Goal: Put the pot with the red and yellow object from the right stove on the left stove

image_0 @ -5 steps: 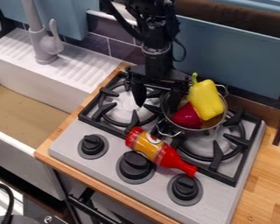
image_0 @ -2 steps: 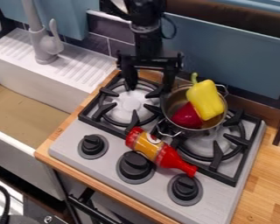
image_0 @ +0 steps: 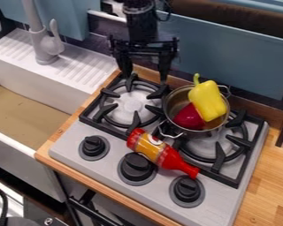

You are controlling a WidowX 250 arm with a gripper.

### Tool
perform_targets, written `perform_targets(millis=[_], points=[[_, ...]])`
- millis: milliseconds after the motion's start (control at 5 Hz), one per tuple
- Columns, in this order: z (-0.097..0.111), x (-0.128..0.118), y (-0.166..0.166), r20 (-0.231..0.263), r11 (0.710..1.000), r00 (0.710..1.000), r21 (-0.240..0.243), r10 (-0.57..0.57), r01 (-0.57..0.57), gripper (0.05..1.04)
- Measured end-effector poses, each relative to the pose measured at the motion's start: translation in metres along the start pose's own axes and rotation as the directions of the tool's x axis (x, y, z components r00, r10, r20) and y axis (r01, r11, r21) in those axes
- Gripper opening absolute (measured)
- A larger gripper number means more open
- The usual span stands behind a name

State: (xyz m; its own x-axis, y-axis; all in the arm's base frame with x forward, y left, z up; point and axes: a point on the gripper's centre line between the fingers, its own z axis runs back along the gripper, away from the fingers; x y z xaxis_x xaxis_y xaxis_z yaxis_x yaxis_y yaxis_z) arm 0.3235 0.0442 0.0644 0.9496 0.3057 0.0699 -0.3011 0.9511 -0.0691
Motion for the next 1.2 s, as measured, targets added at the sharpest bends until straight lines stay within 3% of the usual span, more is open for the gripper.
perform_targets(millis=[200, 400, 600, 1200], points=[[0.007, 0.003, 0.007, 0.005, 1.000, 1.000, 0.005, 0.018, -0.018, 0.999], [0.024, 0.008, 0.011, 0.076, 1.000, 0.997, 0.017, 0.013, -0.014, 0.999], [0.026, 0.003, 0.015, 0.036, 0.999, 0.999, 0.038, 0.008, -0.009, 0.999], [0.054, 0.005, 0.007, 0.021, 1.000, 0.999, -0.012, -0.026, 0.026, 0.999]])
